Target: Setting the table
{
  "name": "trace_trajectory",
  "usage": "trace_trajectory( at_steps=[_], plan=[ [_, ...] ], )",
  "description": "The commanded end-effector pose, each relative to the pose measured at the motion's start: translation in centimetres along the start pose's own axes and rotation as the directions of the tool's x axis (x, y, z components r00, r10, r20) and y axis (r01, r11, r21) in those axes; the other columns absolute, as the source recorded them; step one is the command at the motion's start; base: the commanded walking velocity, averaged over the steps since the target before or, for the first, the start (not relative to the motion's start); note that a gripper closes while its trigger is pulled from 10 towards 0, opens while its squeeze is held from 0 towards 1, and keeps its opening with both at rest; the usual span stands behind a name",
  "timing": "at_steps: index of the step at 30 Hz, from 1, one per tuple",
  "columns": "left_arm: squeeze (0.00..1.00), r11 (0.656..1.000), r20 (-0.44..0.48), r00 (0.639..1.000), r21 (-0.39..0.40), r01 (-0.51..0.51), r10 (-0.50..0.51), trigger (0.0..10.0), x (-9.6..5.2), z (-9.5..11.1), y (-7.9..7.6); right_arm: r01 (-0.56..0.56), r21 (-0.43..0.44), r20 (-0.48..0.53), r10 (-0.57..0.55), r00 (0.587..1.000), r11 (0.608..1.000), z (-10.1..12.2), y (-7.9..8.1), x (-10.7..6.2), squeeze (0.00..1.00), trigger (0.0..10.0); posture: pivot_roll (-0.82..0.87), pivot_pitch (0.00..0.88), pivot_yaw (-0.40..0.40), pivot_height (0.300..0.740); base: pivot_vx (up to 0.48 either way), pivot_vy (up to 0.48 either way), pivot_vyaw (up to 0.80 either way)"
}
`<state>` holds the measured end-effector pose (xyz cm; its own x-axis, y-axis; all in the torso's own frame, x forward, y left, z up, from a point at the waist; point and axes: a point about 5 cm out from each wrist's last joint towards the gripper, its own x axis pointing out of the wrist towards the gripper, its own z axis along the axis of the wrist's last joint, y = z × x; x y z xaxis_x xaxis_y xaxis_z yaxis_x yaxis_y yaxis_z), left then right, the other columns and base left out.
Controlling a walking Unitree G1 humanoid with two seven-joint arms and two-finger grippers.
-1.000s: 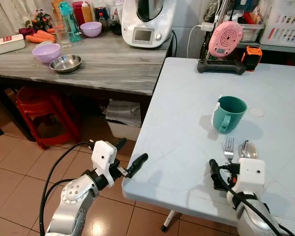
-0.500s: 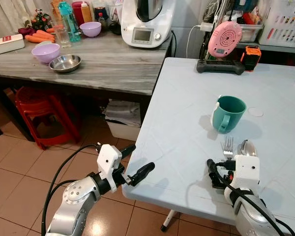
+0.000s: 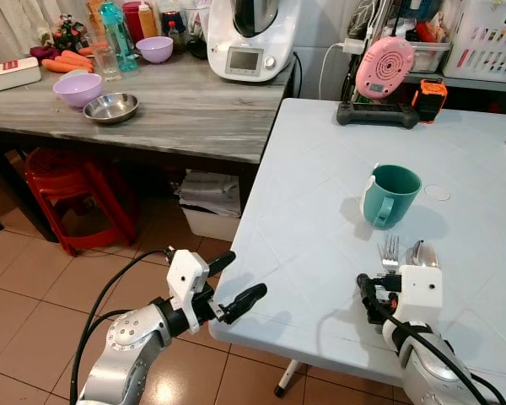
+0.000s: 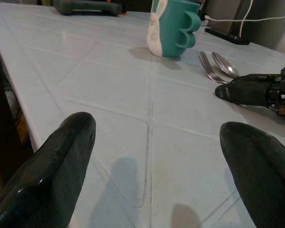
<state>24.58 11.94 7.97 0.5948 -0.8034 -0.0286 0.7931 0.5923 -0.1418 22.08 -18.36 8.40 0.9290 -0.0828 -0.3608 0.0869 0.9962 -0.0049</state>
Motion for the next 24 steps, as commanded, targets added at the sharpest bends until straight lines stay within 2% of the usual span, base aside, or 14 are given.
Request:
trace_trajectory(
  at_steps=[1, 24],
  plan=[
    [0.0, 1.0, -0.008, 1.0, 0.015, 0.018, -0.018, 10.0, -0.03, 0.27, -0.11, 0.002, 0.008, -0.107, -0.001, 0.994, 1.0, -1.86, -0.09, 0.02, 0.0, 0.0, -0.17, 0.051, 0.037, 0.74, 0.0, 0.0, 0.0],
    [0.0, 0.999, -0.013, 0.999, 0.013, 0.035, -0.035, 10.0, 0.17, 0.48, -0.3, 0.023, 0.071, -0.169, -0.011, 0.986, 0.997, -2.74, -0.06, -0.01, 0.0, 0.0, -0.17, 0.051, 0.04, 0.74, 0.0, 0.0, 0.0]
  ],
)
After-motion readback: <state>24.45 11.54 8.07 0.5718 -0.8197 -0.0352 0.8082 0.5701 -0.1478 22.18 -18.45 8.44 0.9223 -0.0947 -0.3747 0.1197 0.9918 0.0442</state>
